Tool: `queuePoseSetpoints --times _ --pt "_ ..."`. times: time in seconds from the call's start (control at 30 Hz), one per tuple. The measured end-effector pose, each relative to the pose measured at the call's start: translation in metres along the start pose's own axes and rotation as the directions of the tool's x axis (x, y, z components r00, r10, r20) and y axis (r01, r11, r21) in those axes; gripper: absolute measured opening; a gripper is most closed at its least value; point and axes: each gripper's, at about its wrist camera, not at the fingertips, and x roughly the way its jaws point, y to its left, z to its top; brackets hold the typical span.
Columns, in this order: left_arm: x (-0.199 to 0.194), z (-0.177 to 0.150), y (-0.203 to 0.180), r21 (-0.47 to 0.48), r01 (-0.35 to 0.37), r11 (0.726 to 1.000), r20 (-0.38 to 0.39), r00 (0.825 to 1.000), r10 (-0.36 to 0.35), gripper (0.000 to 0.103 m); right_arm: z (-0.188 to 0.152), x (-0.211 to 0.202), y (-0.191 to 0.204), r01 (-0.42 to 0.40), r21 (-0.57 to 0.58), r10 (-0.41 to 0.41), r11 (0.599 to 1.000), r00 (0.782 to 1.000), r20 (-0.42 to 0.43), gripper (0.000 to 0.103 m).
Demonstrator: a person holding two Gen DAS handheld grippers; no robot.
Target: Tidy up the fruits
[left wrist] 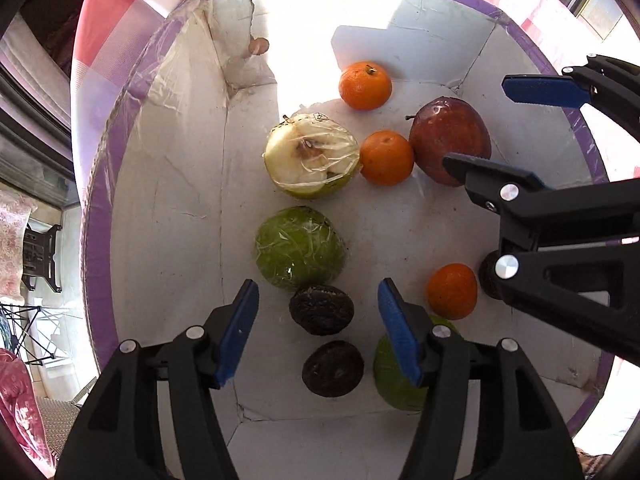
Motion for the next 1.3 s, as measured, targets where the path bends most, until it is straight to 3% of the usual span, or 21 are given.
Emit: queuePoseSetpoints --times 0.23,0.37,0.47,0.5,0.53,0.6,0.67,0.73,0.77,0.8,0.83,0.87,1.07,1.3 --pt "-0.006 -0.004 -0.006 0.032 0.007 0.999 0.008 1.000 -0.007 0.073 -0.011 -0.016 -0.017 -0.032 0.160 0.023 0.987 0.998 0.054 0.085" --pt "-0.013 -0.007 -0.014 0.068 0.046 0.997 0.020 0.999 -0.048 0.088 -0.028 -0.034 -0.016 -0.011 0.196 -0.006 0.981 0.996 0.084 0.088" --pt "-0.026 -0.009 -0.016 0.088 0.042 0.995 0.095 0.994 -0.051 0.093 -0.043 -0.042 -0.012 0.003 0.214 -0.026 0.977 0.994 0.102 0.088" --pt "-0.032 -0.010 -0.017 0.097 0.015 0.995 0.128 0.991 -0.028 0.102 -0.048 -0.046 -0.013 0.006 0.235 -0.035 0.972 0.992 0.119 0.088" --pt "-0.037 -0.011 -0.018 0.109 -0.024 0.994 0.164 0.986 0.006 0.101 -0.054 -0.051 -0.015 -0.004 0.267 -0.035 0.964 0.989 0.141 0.088" --pt "-0.053 -0.012 -0.018 0.099 -0.102 0.990 0.257 0.964 0.074 0.101 -0.065 -0.063 -0.022 -0.040 0.341 -0.025 0.939 0.982 0.185 0.088" --pt "-0.068 -0.012 -0.016 0.035 -0.197 0.980 0.330 0.928 0.175 0.101 -0.072 -0.075 -0.028 -0.092 0.392 -0.003 0.915 0.972 0.235 0.088" --pt "-0.077 -0.008 -0.012 -0.066 -0.314 0.947 0.342 0.884 0.317 0.101 -0.077 -0.087 -0.031 -0.139 0.425 0.016 0.894 0.960 0.278 0.088" --pt "-0.077 -0.004 -0.006 -0.106 -0.348 0.931 0.300 0.882 0.364 0.101 -0.077 -0.090 -0.031 -0.159 0.439 0.030 0.884 0.958 0.285 0.088" --pt "-0.072 0.000 -0.001 -0.106 -0.323 0.941 0.244 0.909 0.339 0.101 -0.076 -0.089 -0.031 -0.169 0.444 0.046 0.880 0.961 0.274 0.088" --pt "-0.064 0.007 0.006 -0.085 -0.247 0.965 0.192 0.947 0.259 0.101 -0.074 -0.087 -0.029 -0.161 0.441 0.060 0.883 0.970 0.235 0.088" --pt "-0.059 0.010 0.018 -0.075 -0.192 0.979 0.146 0.969 0.201 0.101 -0.071 -0.082 -0.025 -0.141 0.436 0.059 0.889 0.979 0.194 0.088" --pt "-0.045 -0.004 0.023 -0.083 -0.183 0.980 0.100 0.976 0.191 0.101 -0.070 -0.061 -0.006 -0.070 0.397 0.050 0.915 0.997 0.059 0.088" --pt "-0.047 -0.005 0.024 -0.075 -0.181 0.981 0.117 0.975 0.189 0.101 -0.069 -0.057 -0.006 -0.076 0.406 0.064 0.911 0.997 0.044 0.088"
